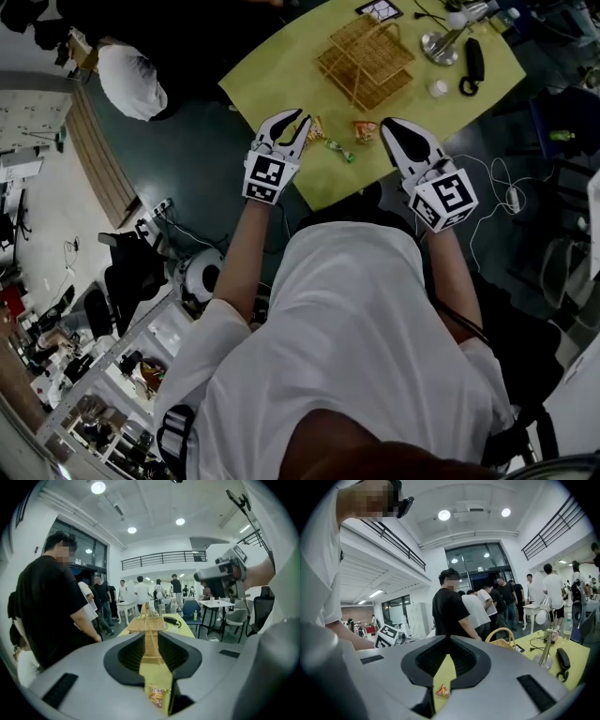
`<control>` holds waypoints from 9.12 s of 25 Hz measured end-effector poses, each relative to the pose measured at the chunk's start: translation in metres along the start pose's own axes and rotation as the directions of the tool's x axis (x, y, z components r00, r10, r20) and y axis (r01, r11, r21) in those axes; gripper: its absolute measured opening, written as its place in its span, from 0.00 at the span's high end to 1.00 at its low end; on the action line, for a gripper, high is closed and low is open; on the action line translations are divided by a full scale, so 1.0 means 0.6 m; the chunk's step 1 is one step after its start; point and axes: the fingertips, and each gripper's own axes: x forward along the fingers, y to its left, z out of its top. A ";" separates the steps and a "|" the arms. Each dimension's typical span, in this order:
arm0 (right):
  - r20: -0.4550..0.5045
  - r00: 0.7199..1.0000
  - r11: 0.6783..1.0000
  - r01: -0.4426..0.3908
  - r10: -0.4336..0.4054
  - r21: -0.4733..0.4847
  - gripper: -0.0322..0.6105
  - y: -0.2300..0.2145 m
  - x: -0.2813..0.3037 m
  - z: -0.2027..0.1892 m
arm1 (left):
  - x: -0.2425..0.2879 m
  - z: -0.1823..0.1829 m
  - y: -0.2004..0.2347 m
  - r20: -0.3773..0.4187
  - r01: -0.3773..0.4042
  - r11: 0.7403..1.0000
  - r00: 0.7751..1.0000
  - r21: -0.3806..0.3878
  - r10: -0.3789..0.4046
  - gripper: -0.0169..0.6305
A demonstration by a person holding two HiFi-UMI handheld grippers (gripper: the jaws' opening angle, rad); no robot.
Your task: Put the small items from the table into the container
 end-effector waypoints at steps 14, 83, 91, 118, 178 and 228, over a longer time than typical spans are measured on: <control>-0.095 0.988 0.988 0.131 -0.123 0.081 0.93 -0.028 -0.034 -0.075 | 0.126 -0.347 -0.043 -0.429 0.266 0.960 0.859 -0.089 -0.278 0.62; 0.002 0.996 0.994 0.088 -0.089 0.059 0.93 -0.079 -0.073 -0.031 | 0.311 0.017 -0.122 -0.252 0.249 0.948 0.922 -0.198 -0.295 0.65; 0.005 0.998 0.996 0.061 -0.062 0.064 0.93 -0.116 -0.079 -0.028 | 0.367 0.045 -0.103 -0.239 0.163 0.958 0.946 -0.237 -0.220 0.65; -0.041 0.999 0.997 -0.008 0.011 0.075 0.93 -0.215 -0.062 -0.039 | 0.512 -0.011 -0.045 -0.369 -0.217 0.973 0.913 -0.083 0.172 0.65; -0.063 0.998 0.996 -0.024 0.029 0.081 0.93 -0.086 -0.016 -0.057 | 0.226 0.104 -0.068 -0.013 -0.093 0.979 0.996 -0.179 0.092 0.96; -0.784 0.618 0.993 -0.113 0.054 -0.020 0.65 -0.141 0.161 -0.634 | 0.015 -0.128 -0.066 -0.175 -0.163 0.892 0.980 -0.422 0.096 0.96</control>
